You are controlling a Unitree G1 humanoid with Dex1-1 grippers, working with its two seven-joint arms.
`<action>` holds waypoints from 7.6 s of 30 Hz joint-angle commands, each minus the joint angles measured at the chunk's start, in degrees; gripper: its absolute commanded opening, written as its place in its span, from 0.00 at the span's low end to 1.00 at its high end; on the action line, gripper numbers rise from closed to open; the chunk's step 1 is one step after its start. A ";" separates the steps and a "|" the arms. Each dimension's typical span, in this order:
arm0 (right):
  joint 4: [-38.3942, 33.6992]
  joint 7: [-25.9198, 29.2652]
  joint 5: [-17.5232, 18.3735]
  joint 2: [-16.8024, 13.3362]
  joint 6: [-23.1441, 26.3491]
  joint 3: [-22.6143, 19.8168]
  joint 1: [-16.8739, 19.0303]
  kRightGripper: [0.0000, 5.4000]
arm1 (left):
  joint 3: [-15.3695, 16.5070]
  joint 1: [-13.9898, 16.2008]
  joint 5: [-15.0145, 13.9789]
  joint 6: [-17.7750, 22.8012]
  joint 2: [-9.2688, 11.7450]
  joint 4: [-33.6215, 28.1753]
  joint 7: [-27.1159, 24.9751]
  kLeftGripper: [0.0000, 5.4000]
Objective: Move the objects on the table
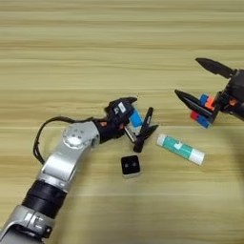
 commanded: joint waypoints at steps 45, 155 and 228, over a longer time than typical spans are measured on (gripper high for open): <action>0.78 -0.24 -0.23 0.06 -0.35 0.59 -1.62 0.99 | 2.19 4.92 -0.32 5.27 2.98 -4.96 -0.18 1.00; -3.16 -1.03 0.06 -1.21 1.17 0.71 -1.33 1.00 | 6.59 -6.83 -4.32 10.13 8.53 -7.58 -10.21 0.20; -0.40 19.18 -8.13 -13.31 3.53 14.01 -2.25 0.68 | 0.64 -3.10 -7.65 8.69 18.97 -17.77 -26.32 0.20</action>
